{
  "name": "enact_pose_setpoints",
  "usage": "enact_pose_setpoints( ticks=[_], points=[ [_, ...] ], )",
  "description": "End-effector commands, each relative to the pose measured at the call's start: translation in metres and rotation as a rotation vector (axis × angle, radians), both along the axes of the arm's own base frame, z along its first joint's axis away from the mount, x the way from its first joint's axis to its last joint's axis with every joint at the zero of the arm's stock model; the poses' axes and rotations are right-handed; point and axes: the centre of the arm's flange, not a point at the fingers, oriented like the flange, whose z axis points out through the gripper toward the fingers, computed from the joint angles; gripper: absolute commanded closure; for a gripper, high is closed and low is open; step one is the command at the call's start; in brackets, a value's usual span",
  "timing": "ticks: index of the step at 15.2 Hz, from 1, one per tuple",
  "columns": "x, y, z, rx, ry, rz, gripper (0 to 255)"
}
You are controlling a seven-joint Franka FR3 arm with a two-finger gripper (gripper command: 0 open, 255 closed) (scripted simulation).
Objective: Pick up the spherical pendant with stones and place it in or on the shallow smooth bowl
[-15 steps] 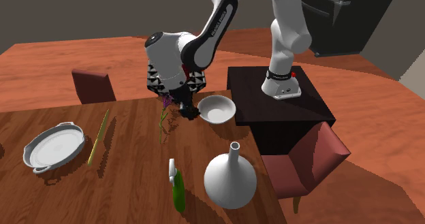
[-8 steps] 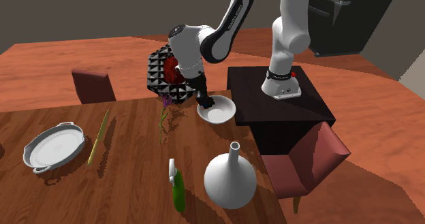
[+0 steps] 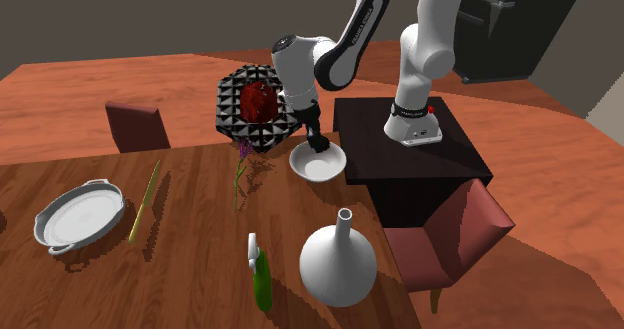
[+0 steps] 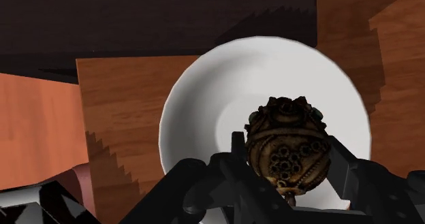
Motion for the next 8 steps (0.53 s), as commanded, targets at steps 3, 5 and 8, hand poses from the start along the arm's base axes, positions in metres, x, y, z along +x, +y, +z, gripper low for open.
enact_pose_setpoints(
  ticks=[3, 5, 8],
  points=[
    [-0.002, -0.001, -0.022, 0.000, 0.000, 0.000, 255],
    [-0.002, -0.001, -0.032, 0.000, 0.000, 0.000, 255],
    [-0.002, -0.001, -0.048, 0.000, 0.000, 0.000, 255]
  ],
)
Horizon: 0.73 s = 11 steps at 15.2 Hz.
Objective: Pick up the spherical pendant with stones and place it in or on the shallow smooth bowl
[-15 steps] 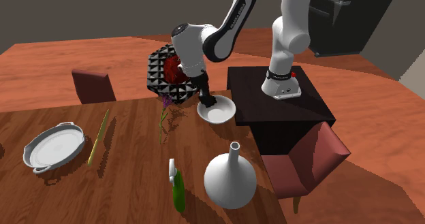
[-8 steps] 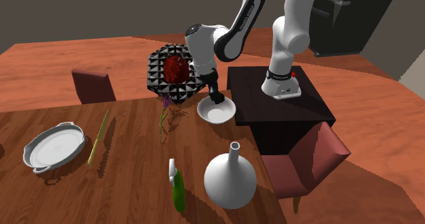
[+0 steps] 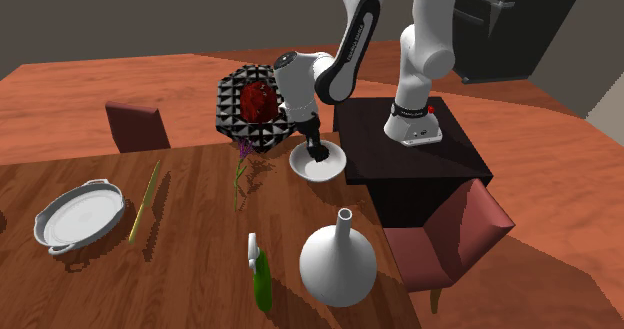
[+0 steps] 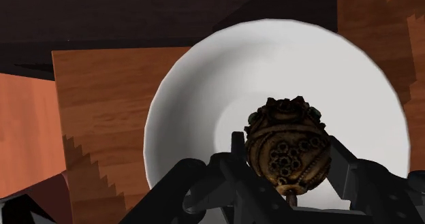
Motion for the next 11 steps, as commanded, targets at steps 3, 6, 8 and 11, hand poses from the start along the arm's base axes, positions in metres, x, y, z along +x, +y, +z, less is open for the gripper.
enact_pose_setpoints(
  ticks=[3, 6, 8, 11],
  points=[
    [-0.0015, 0.0001, -0.0087, 0.000, -0.001, 0.000, 255],
    [-0.0015, 0.0001, -0.0087, 0.000, -0.001, 0.000, 255],
    [-0.0015, 0.0001, -0.0087, 0.000, -0.001, 0.000, 255],
    [-0.0015, 0.0001, -0.0087, 0.000, -0.001, 0.000, 0]
  ],
)
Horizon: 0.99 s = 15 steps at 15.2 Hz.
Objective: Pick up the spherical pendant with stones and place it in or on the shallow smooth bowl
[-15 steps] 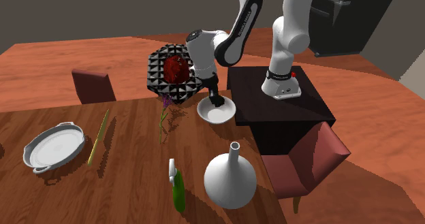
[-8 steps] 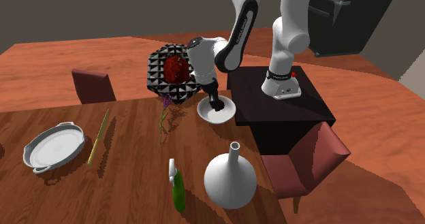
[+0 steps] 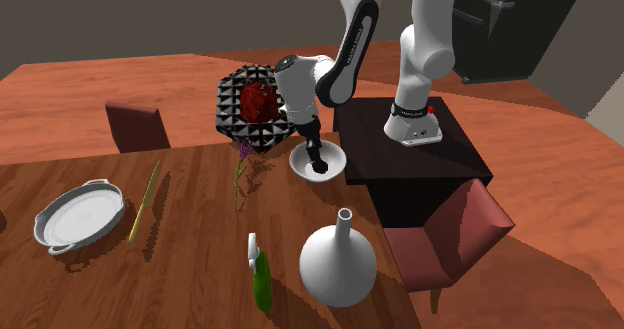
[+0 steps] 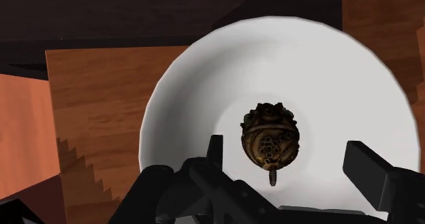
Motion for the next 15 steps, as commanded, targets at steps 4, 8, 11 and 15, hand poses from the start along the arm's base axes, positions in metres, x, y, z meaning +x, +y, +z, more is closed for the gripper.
enact_pose_setpoints(
  ticks=[4, 8, 11, 15],
  points=[
    [0.000, 0.000, 0.000, 0.000, 0.000, 0.000, 0],
    [0.013, -0.001, 0.048, 0.000, 0.000, 0.000, 0],
    [0.013, -0.001, 0.048, 0.000, 0.000, 0.000, 0],
    [0.013, -0.001, 0.048, 0.000, 0.000, 0.000, 0]
  ],
)
